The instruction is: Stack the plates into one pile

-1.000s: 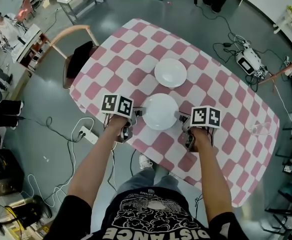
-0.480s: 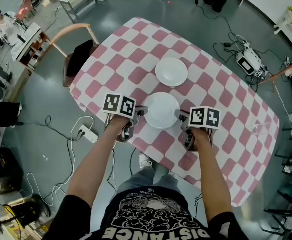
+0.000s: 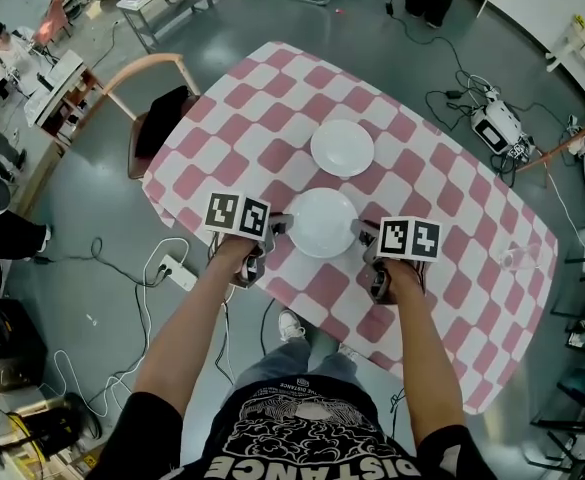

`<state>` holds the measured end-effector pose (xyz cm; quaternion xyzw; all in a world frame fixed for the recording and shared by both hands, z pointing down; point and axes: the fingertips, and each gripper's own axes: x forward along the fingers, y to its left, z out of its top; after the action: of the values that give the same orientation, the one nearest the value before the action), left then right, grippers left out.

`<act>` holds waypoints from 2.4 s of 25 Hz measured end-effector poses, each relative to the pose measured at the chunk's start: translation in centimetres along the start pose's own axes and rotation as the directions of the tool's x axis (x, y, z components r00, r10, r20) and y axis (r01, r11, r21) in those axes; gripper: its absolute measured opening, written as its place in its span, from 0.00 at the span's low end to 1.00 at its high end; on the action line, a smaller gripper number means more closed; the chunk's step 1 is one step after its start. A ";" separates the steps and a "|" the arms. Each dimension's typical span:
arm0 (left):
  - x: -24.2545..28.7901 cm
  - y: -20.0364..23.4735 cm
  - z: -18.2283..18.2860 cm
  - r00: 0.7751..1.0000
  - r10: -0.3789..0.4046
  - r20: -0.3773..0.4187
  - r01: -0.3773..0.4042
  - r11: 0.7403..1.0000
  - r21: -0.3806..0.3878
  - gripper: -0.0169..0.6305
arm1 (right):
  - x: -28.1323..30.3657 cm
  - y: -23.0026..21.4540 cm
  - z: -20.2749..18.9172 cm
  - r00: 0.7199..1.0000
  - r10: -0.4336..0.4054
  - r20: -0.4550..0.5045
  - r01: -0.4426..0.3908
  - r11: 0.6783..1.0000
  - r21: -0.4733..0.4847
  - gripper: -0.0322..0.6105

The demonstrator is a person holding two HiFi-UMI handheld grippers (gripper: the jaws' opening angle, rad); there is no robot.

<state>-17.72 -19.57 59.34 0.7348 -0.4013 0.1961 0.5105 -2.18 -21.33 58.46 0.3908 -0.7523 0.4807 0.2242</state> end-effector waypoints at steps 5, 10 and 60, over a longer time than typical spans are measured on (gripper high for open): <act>-0.9 -1.3 1.9 0.998 -0.018 0.057 0.014 0.998 0.063 0.24 | -1.6 0.9 2.3 0.996 -0.004 0.084 0.008 0.999 -0.051 0.25; -2.6 -2.8 5.0 0.989 -0.015 0.149 -0.007 0.989 0.150 0.28 | -3.8 2.3 4.5 0.985 -0.010 0.173 0.028 0.995 -0.100 0.31; -7.3 -15.9 16.0 0.824 0.036 0.566 -0.349 0.818 0.457 0.54 | -16.6 3.6 15.3 0.849 0.081 0.522 0.153 0.909 -0.388 0.64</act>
<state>-11.46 -28.81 38.39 0.8266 -0.5297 0.1423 0.1261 5.40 -28.04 38.02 0.4649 -0.8616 0.1794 0.0963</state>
